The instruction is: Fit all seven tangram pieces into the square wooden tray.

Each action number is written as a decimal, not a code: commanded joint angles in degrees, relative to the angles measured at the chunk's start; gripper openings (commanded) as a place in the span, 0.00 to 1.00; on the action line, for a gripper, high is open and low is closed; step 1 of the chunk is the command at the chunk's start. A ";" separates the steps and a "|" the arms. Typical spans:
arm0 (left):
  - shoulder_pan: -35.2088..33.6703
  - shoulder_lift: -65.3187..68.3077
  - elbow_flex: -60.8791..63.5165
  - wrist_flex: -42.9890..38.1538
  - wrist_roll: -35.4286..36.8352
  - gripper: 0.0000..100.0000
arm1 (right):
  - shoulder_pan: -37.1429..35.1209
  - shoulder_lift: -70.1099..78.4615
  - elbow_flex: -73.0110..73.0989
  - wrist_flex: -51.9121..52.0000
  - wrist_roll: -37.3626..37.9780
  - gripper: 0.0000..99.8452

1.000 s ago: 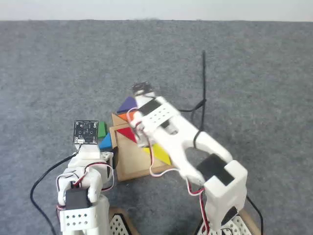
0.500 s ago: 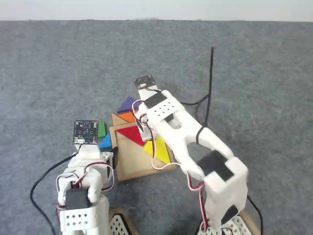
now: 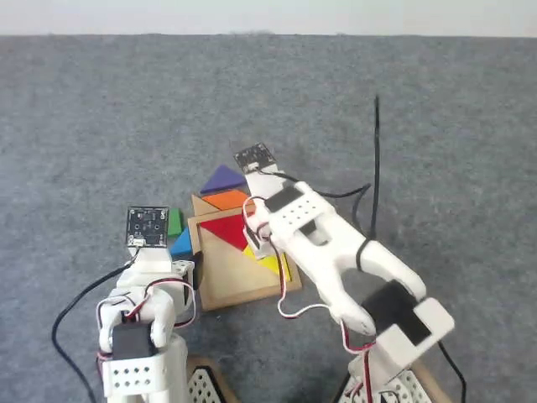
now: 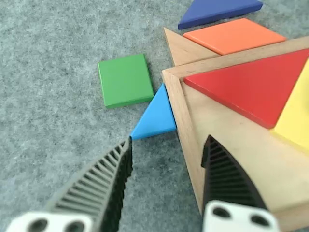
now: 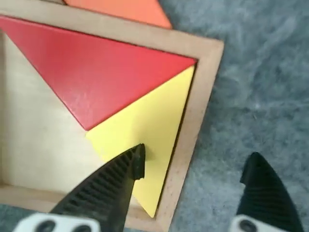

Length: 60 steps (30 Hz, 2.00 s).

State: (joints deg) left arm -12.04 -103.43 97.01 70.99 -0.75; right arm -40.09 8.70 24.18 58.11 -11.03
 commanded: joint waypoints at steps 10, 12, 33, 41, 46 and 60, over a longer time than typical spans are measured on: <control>-0.09 -1.05 -0.57 0.26 -0.26 0.23 | 9.98 16.40 -17.41 11.65 -2.11 0.29; -0.09 -1.05 -0.57 0.26 -0.26 0.23 | 12.44 16.40 -17.23 11.74 -2.02 0.29; -0.09 -1.05 -0.57 0.26 -0.26 0.23 | 5.32 -8.40 -1.14 12.88 4.31 0.29; -0.09 -1.05 -0.57 0.26 -0.26 0.23 | -3.38 -14.73 7.91 8.92 6.95 0.29; -0.09 -1.05 -0.57 0.26 -0.26 0.23 | -6.46 -14.73 7.91 8.57 6.95 0.29; -0.09 -1.05 -0.57 0.26 -0.26 0.23 | -4.00 -3.91 7.74 6.29 6.95 0.29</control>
State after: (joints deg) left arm -12.04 -103.43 97.01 70.99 -0.75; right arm -49.05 0.26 32.44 66.73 -4.70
